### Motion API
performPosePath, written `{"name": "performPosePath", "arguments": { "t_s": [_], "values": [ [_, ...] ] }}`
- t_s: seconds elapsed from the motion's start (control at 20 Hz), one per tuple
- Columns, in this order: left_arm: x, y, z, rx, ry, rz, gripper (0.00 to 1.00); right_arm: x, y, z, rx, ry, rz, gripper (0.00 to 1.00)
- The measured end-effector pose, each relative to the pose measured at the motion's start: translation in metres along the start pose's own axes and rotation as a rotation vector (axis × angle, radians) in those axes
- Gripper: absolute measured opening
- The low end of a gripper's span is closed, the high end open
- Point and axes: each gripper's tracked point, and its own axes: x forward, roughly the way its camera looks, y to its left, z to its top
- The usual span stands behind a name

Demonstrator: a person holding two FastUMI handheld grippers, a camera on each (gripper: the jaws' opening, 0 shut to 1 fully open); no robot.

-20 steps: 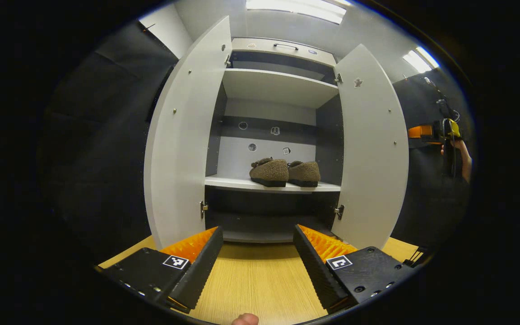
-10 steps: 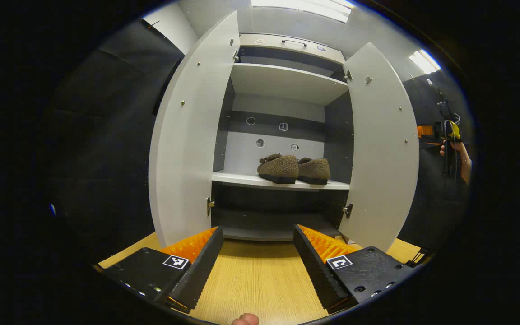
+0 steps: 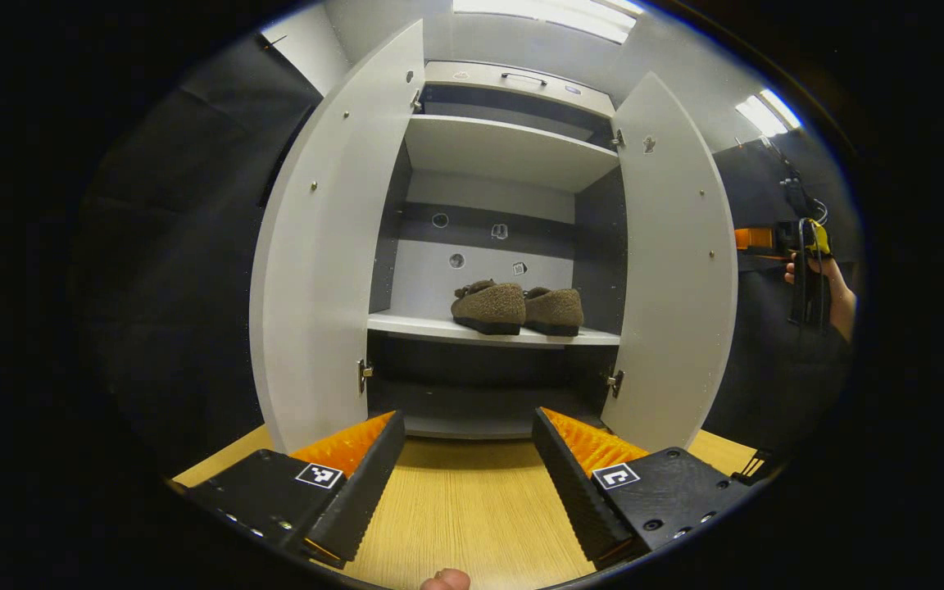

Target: Grab one shoe with the right hand and put it into the shoe cabinet, grab the other shoe with the left hand and put it into the shoe cabinet; then close the right door with the right hand and the left door with the left hand.

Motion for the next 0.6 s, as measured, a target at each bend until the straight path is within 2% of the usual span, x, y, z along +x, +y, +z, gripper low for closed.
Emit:
{"name": "performPosePath", "arguments": {
  "t_s": [0.2, 0.25, 0.4, 0.55, 0.6],
  "values": [
    [-0.003, 0.005, -0.002, -0.003, 0.0, 0.004, 0.95, 0.006, 0.045, -0.005, 0.084, 0.009, 0.108, 0.94],
    [-0.004, 0.007, -0.003, 0.002, 0.004, 0.006, 0.95, 0.009, 0.053, -0.006, 0.089, 0.006, 0.12, 0.95],
    [-0.004, 0.015, -0.011, 0.021, 0.03, 0.03, 0.95, 0.024, 0.069, -0.009, 0.057, -0.016, 0.094, 0.95],
    [-0.008, 0.016, -0.013, 0.014, 0.039, 0.033, 0.95, 0.037, 0.102, -0.013, 0.081, -0.016, 0.14, 0.95],
    [-0.008, 0.017, -0.013, 0.016, 0.038, 0.037, 0.95, 0.043, 0.111, -0.014, 0.083, -0.016, 0.153, 0.91]
  ]
}}
